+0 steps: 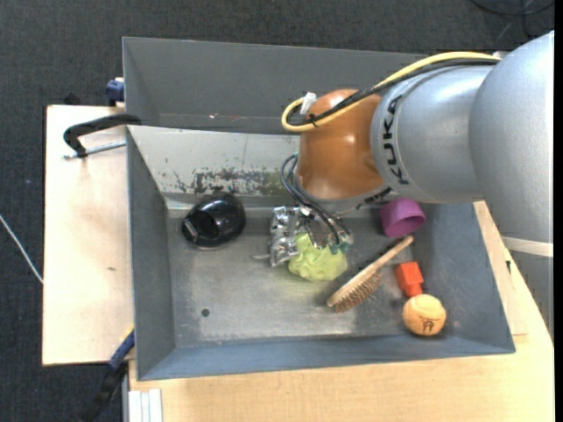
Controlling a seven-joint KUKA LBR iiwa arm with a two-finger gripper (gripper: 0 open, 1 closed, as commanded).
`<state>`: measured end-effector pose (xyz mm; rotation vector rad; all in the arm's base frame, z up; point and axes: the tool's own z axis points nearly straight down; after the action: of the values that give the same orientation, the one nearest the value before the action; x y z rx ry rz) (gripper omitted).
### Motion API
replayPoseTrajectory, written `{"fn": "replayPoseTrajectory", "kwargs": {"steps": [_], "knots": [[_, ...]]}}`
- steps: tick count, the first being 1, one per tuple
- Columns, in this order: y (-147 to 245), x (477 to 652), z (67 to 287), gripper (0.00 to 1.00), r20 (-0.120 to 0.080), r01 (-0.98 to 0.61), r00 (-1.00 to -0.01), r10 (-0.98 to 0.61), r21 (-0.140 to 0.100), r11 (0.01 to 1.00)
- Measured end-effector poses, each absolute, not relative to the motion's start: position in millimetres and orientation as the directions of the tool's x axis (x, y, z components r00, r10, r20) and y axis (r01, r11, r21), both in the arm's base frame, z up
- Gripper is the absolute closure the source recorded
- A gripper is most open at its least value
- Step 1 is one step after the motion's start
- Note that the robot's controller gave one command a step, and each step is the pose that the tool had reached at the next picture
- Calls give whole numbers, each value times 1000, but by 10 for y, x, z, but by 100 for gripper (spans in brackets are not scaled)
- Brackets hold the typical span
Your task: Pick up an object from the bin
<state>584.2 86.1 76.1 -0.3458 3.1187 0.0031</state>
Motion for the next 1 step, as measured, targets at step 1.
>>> {"fn": "replayPoseTrajectory", "kwargs": {"steps": [1], "knots": [[861, 5842, 761, 100, -4, -219, -976, -219, 2, 976]]}}
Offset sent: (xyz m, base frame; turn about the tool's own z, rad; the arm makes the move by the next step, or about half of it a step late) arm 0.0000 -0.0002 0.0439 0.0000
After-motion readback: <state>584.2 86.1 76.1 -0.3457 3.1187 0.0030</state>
